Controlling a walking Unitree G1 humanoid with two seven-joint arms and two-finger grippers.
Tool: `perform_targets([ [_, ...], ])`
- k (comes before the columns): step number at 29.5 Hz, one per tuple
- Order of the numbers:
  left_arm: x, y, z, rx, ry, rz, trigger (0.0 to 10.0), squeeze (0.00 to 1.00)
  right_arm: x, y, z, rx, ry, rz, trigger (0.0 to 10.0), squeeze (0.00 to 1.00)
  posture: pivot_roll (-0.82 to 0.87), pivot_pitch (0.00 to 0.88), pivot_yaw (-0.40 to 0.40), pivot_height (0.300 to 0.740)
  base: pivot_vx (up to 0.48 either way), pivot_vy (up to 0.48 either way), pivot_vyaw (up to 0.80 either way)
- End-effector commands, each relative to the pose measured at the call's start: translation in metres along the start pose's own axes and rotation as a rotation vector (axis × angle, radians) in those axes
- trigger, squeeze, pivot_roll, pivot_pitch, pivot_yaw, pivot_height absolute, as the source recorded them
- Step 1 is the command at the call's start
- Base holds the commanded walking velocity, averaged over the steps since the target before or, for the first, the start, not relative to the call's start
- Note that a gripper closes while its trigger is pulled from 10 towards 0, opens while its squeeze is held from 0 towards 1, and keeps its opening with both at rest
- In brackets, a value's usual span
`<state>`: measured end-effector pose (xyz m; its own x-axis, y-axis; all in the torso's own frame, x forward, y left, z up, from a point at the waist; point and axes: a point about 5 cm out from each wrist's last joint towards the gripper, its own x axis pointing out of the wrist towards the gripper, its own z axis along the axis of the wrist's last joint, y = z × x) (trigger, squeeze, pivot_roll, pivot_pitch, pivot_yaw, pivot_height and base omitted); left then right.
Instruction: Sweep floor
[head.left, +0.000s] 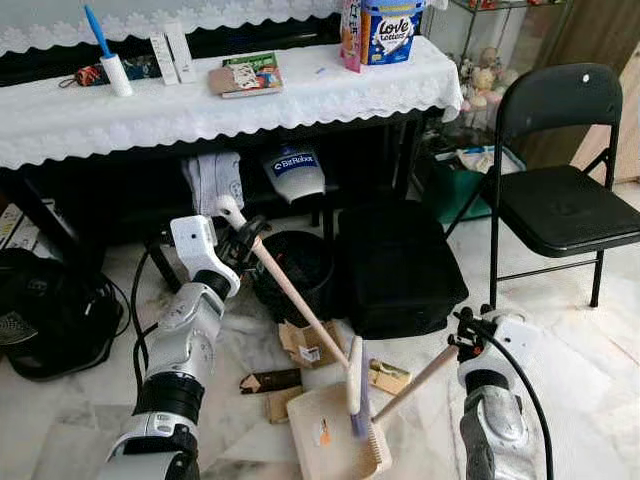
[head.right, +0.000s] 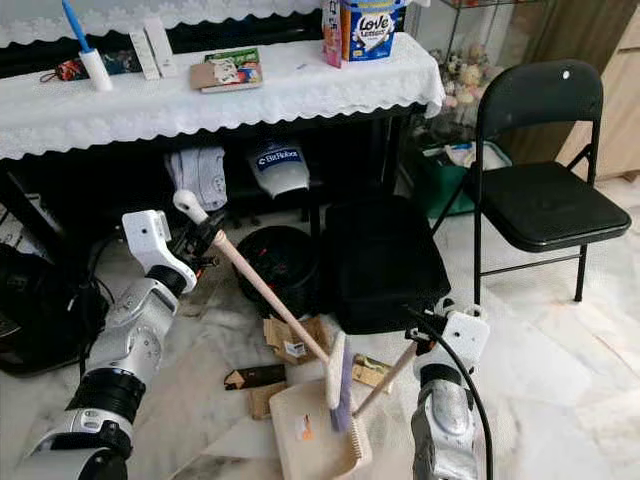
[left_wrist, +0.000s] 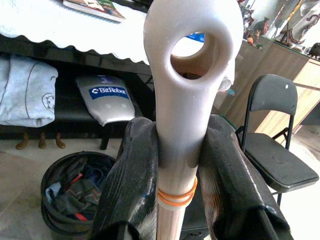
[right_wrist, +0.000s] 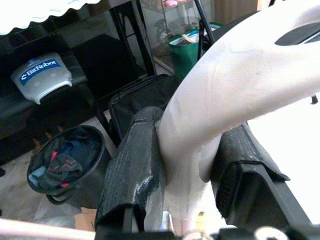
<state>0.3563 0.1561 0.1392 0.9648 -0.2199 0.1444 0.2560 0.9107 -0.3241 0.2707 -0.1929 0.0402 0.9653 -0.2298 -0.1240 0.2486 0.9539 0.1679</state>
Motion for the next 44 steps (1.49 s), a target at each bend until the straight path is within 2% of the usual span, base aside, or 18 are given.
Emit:
perform_targets([
  [1,0.003,-0.003,0.011,0.004,-0.038,-0.018,10.0,0.00,0.002,0.005,0.003,0.015,-0.007,0.024,10.0,0.00,-0.14,0.001,0.050,0.740,0.000,0.000,0.00],
  [7,0.002,-0.006,0.010,-0.002,-0.025,-0.048,10.0,0.00,0.001,0.005,0.001,0.011,-0.001,0.029,10.0,0.00,-0.13,0.011,0.048,0.740,0.000,0.000,0.00],
  [14,0.000,-0.008,0.008,0.079,0.001,-0.080,10.0,0.00,0.006,0.002,0.015,0.008,-0.077,0.001,10.0,0.00,-0.13,0.015,0.049,0.740,0.000,0.000,0.00],
  [22,0.000,-0.018,0.006,0.060,-0.001,-0.106,10.0,0.00,0.012,0.002,0.027,-0.003,-0.127,-0.002,10.0,0.00,-0.13,0.022,0.050,0.740,0.000,0.000,0.00],
  [27,0.000,-0.020,0.007,0.066,-0.001,-0.113,10.0,0.00,0.013,0.009,0.023,-0.015,-0.089,0.045,10.0,0.00,-0.13,0.022,0.050,0.740,0.000,0.000,0.00],
  [41,0.001,-0.017,0.012,0.108,0.013,-0.117,10.0,0.00,0.010,0.016,0.014,0.007,-0.048,0.081,10.0,0.00,-0.13,0.017,0.050,0.740,0.000,0.000,0.00],
  [43,0.001,-0.016,0.012,0.132,0.037,-0.130,10.0,0.00,0.010,0.016,0.014,0.009,-0.045,0.084,10.0,0.00,-0.13,0.017,0.050,0.740,0.000,0.000,0.00],
  [44,0.001,-0.014,0.011,0.178,0.074,-0.139,10.0,0.00,0.010,0.016,0.013,0.009,-0.042,0.084,10.0,0.00,-0.13,0.011,0.051,0.740,0.000,0.000,0.00],
])
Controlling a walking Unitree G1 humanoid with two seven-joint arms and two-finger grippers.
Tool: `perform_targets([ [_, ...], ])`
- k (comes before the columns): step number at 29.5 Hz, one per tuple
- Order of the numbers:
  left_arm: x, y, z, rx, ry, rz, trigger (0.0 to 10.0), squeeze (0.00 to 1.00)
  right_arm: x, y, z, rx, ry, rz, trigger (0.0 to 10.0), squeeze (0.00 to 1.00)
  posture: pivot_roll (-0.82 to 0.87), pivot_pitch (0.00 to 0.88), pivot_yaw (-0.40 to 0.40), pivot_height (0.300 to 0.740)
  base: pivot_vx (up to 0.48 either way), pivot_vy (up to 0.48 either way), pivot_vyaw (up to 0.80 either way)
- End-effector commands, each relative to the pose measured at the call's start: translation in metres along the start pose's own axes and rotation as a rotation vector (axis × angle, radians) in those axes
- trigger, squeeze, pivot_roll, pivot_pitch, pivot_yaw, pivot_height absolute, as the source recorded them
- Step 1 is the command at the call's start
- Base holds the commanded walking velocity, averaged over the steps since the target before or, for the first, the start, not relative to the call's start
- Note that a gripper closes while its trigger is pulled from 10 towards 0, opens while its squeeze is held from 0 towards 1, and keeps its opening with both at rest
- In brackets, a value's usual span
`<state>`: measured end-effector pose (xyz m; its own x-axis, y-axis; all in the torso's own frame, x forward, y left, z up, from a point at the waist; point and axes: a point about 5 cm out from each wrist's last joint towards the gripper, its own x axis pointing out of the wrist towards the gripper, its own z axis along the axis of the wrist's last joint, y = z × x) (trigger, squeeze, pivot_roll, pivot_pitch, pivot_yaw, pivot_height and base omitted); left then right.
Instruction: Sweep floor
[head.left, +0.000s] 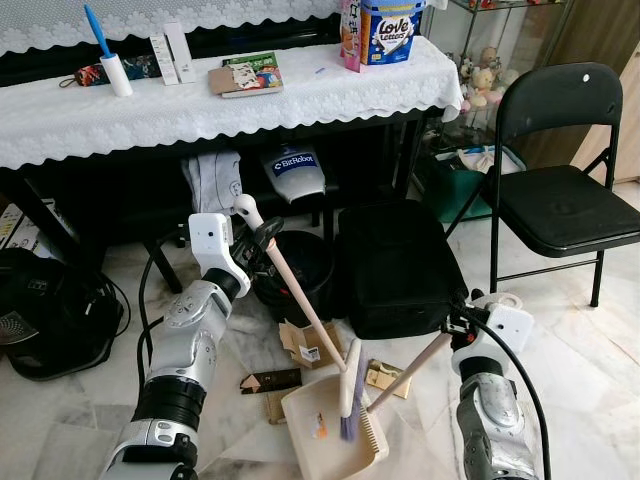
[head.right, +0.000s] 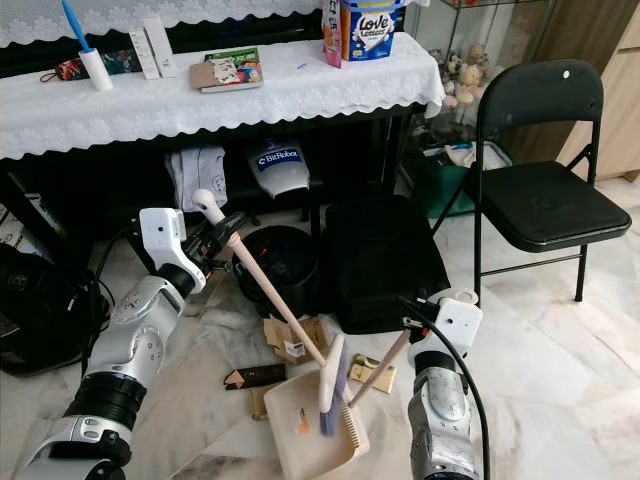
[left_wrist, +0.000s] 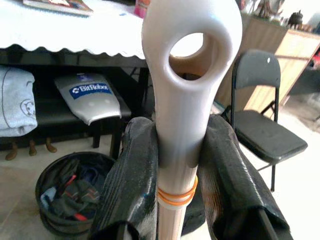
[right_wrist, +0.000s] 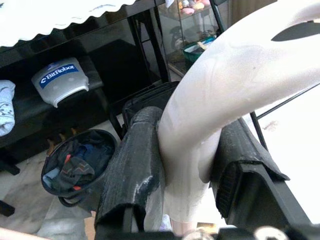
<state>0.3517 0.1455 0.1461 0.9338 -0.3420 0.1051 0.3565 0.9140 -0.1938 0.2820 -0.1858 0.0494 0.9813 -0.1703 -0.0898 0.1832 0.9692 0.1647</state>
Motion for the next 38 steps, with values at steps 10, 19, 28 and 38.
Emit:
perform_targets([
  [10,-0.005,0.018,0.007,0.281,0.218,-0.080,10.0,0.00,0.002,0.002,0.001,0.024,0.004,0.007,10.0,0.00,-0.12,0.000,0.052,0.740,0.000,0.000,0.00],
  [19,-0.007,0.032,0.000,0.388,0.294,0.020,10.0,0.00,0.004,0.002,0.000,0.030,0.012,0.008,10.0,0.00,-0.11,0.006,0.049,0.740,0.000,0.000,0.00],
  [28,-0.016,0.019,-0.005,0.282,0.096,0.068,10.0,0.00,0.004,-0.002,0.014,0.015,-0.076,-0.006,10.0,0.00,-0.13,0.016,0.050,0.740,0.000,0.000,0.00],
  [38,-0.017,0.018,0.010,0.198,0.056,-0.074,10.0,0.00,0.014,-0.004,0.059,-0.118,-0.313,0.012,10.0,0.00,-0.12,0.020,0.050,0.740,0.000,0.000,0.00],
])
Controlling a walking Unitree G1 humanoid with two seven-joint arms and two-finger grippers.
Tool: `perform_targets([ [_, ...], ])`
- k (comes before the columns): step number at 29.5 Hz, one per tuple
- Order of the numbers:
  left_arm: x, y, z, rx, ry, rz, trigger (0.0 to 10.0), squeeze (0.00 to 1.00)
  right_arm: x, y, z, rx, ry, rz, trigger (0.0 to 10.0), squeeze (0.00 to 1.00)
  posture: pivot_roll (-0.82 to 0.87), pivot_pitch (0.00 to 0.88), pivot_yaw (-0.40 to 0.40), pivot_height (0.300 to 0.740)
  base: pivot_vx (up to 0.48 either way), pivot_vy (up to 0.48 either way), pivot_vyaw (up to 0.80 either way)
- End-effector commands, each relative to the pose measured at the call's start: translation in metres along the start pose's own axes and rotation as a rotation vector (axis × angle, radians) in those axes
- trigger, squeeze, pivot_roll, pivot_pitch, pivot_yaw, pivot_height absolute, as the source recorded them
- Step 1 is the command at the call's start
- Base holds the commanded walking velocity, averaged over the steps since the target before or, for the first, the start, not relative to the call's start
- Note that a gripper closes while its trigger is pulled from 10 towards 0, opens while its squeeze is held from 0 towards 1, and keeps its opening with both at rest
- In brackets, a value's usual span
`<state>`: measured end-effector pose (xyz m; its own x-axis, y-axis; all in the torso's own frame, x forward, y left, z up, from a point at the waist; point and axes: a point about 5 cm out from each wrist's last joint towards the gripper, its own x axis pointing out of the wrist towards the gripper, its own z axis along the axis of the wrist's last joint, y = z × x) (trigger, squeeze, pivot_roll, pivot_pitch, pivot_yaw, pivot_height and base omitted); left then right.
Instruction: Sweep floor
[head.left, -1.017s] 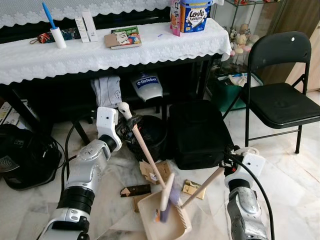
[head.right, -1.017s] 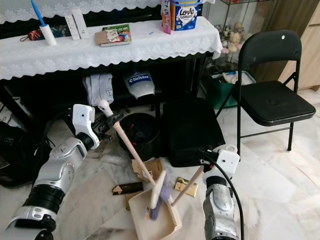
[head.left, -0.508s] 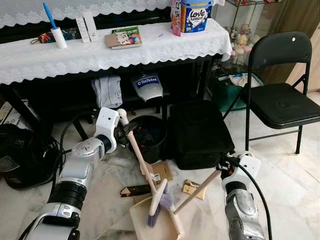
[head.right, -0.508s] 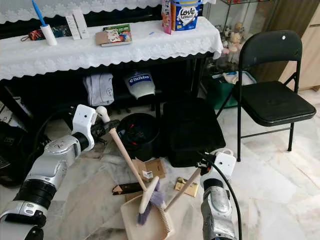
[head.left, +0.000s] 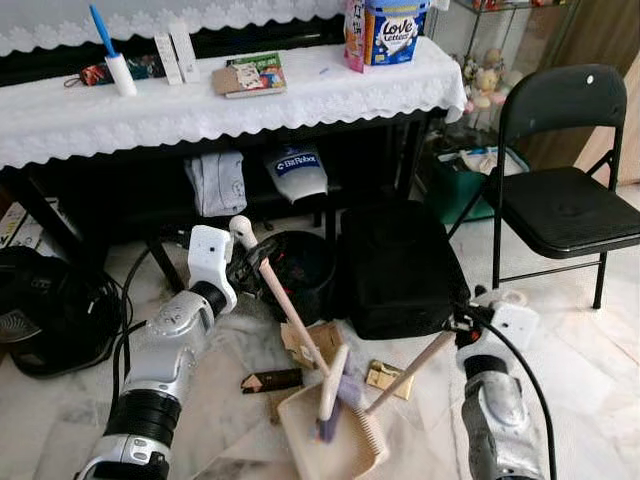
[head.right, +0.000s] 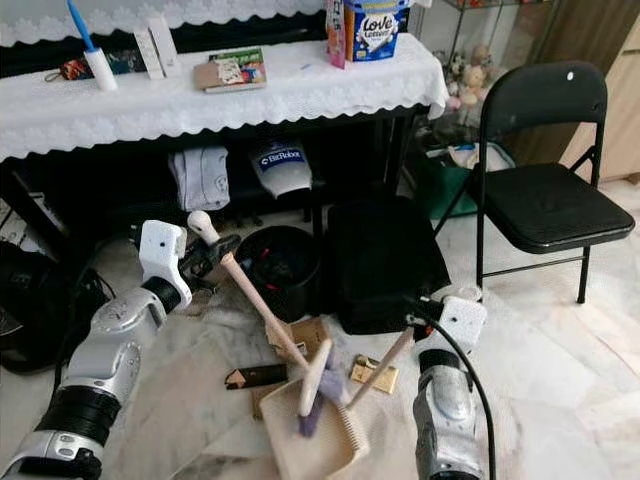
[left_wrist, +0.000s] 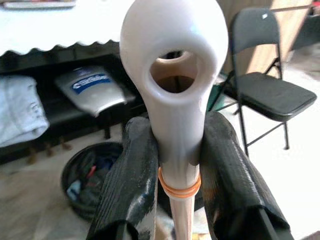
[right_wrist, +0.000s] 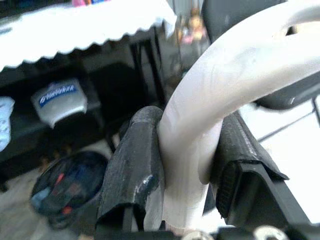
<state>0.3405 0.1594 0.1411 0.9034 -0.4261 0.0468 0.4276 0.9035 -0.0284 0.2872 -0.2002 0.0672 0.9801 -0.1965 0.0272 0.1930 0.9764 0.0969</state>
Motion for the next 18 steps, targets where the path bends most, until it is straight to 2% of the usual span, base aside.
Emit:
perform_targets([
  [1,-0.002,0.008,0.007,0.041,0.001,0.000,10.0,0.00,0.015,0.008,0.048,-0.079,-0.243,0.037,10.0,0.00,-0.12,0.020,0.050,0.740,0.000,0.000,0.00],
  [9,-0.003,-0.006,-0.001,0.013,0.019,-0.063,10.0,0.00,0.021,0.015,0.080,-0.054,-0.364,0.045,10.0,0.00,-0.13,0.019,0.050,0.740,0.000,0.000,0.00],
  [18,-0.008,-0.020,-0.008,-0.020,0.090,-0.239,10.0,0.00,0.029,0.023,0.120,0.043,-0.484,0.033,10.0,0.00,-0.13,0.009,0.053,0.740,0.000,0.000,0.00],
])
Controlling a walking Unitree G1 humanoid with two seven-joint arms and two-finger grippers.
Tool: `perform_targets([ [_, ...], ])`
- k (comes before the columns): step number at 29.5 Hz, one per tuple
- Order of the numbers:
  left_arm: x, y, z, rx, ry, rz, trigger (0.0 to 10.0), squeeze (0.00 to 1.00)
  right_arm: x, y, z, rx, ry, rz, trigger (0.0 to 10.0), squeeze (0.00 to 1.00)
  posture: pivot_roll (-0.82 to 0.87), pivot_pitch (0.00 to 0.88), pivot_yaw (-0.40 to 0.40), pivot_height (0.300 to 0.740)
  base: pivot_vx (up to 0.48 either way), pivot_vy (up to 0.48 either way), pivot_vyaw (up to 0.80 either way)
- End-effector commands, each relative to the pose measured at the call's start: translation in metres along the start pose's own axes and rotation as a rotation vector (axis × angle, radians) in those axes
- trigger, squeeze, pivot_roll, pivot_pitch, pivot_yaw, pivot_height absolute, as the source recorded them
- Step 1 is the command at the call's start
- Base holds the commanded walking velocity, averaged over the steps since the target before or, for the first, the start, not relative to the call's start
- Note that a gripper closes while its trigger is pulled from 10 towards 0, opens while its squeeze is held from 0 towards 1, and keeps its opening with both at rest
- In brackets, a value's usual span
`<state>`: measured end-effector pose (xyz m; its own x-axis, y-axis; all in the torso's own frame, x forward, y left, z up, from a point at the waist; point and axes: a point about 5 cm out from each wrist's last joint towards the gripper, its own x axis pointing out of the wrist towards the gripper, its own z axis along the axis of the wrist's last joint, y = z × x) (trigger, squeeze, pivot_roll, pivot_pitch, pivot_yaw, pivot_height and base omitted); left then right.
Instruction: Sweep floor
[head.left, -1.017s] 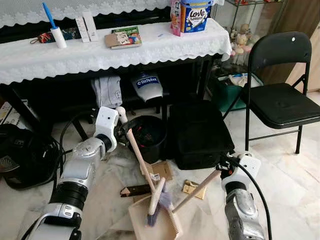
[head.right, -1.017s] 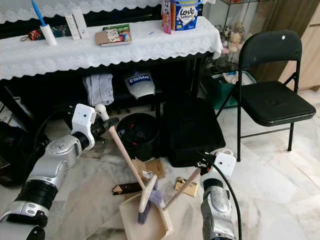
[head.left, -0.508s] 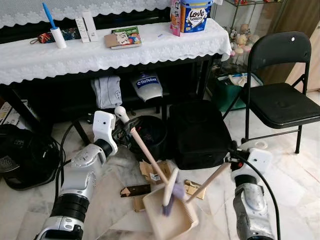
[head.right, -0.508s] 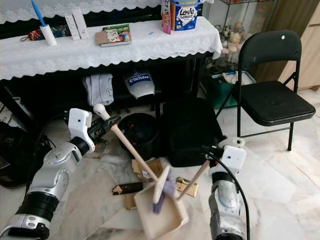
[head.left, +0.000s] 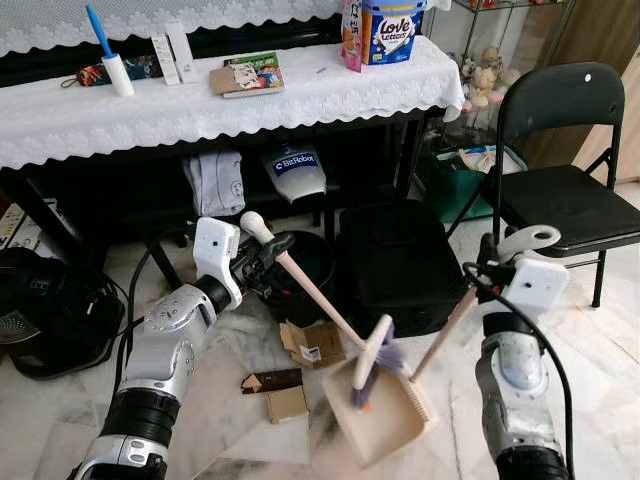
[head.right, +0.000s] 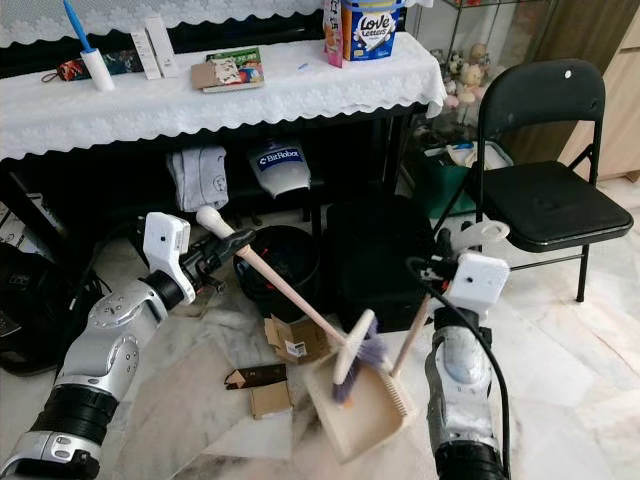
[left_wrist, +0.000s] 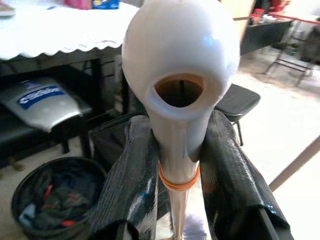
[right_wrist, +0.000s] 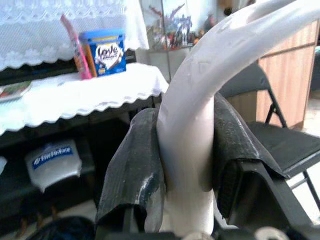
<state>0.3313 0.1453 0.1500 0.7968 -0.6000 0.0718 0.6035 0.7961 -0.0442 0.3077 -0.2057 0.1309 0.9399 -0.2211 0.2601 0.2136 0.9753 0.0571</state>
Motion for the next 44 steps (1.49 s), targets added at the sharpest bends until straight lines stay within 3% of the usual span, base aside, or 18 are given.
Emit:
perform_targets([
  [1,-0.005,-0.005,-0.017,-0.006,0.112,-0.043,10.0,0.00,0.020,0.016,0.056,0.093,-0.250,0.033,10.0,0.00,-0.13,0.009,0.053,0.740,0.000,0.000,0.00],
  [7,-0.013,-0.023,-0.023,-0.083,0.192,-0.255,10.0,0.00,0.027,0.017,0.070,0.087,-0.292,0.037,10.0,0.00,-0.13,0.000,0.053,0.740,0.000,0.000,0.00],
  [12,-0.021,-0.035,-0.030,-0.092,0.278,-0.390,10.0,0.00,0.031,0.014,0.072,0.074,-0.295,0.035,10.0,0.00,-0.13,0.000,0.054,0.740,0.000,0.000,0.00],
  [21,-0.031,-0.047,-0.037,-0.118,0.363,-0.498,10.0,0.00,0.047,0.015,0.094,0.001,-0.373,0.052,10.0,0.00,-0.14,0.000,0.051,0.740,0.000,0.000,0.00],
  [23,-0.027,-0.042,-0.039,-0.056,0.349,-0.427,10.0,0.00,0.053,0.018,0.097,-0.025,-0.363,0.058,10.0,0.00,-0.13,0.000,0.048,0.740,0.000,0.000,0.00],
  [24,-0.018,-0.029,-0.037,-0.023,0.292,-0.270,10.0,0.00,0.054,0.019,0.096,-0.015,-0.345,0.054,10.0,0.00,-0.13,0.000,0.048,0.740,0.000,0.000,0.00],
  [25,-0.018,-0.029,-0.037,-0.023,0.292,-0.270,10.0,0.00,0.054,0.019,0.096,-0.015,-0.345,0.054,10.0,0.00,-0.13,0.000,0.048,0.740,0.000,0.000,0.00],
  [27,-0.011,-0.016,-0.030,0.015,0.225,-0.119,10.0,0.00,0.054,0.020,0.090,-0.028,-0.304,0.054,10.0,0.00,-0.13,0.000,0.048,0.740,0.000,0.000,0.00],
  [29,-0.007,-0.006,-0.018,-0.061,0.132,-0.035,10.0,0.00,0.051,0.020,0.080,-0.038,-0.248,0.056,10.0,0.00,-0.13,0.000,0.046,0.740,0.000,0.000,0.00],
  [30,-0.007,-0.006,-0.018,-0.061,0.132,-0.035,10.0,0.00,0.051,0.020,0.080,-0.038,-0.248,0.056,10.0,0.00,-0.13,0.000,0.046,0.740,0.000,0.000,0.00],
  [32,-0.003,0.007,0.004,-0.158,-0.001,0.043,10.0,0.00,0.041,0.019,0.057,-0.051,-0.154,0.057,10.0,0.00,-0.13,0.002,0.045,0.740,0.000,0.000,0.00],
  [37,-0.002,0.022,0.019,-0.241,-0.114,0.142,10.0,0.00,0.026,0.017,0.030,-0.066,-0.051,0.048,10.0,0.00,-0.14,0.004,0.048,0.740,0.000,0.000,0.00],
  [42,-0.003,0.044,0.035,-0.309,-0.248,0.328,10.0,0.00,0.010,0.021,0.005,-0.063,0.056,0.073,10.0,0.00,-0.13,0.005,0.046,0.740,0.000,0.000,0.00],
  [44,-0.004,0.047,0.037,-0.322,-0.261,0.349,10.0,0.00,0.008,0.022,0.002,-0.064,0.072,0.078,10.0,0.00,-0.13,0.005,0.047,0.740,0.000,0.000,0.00],
])
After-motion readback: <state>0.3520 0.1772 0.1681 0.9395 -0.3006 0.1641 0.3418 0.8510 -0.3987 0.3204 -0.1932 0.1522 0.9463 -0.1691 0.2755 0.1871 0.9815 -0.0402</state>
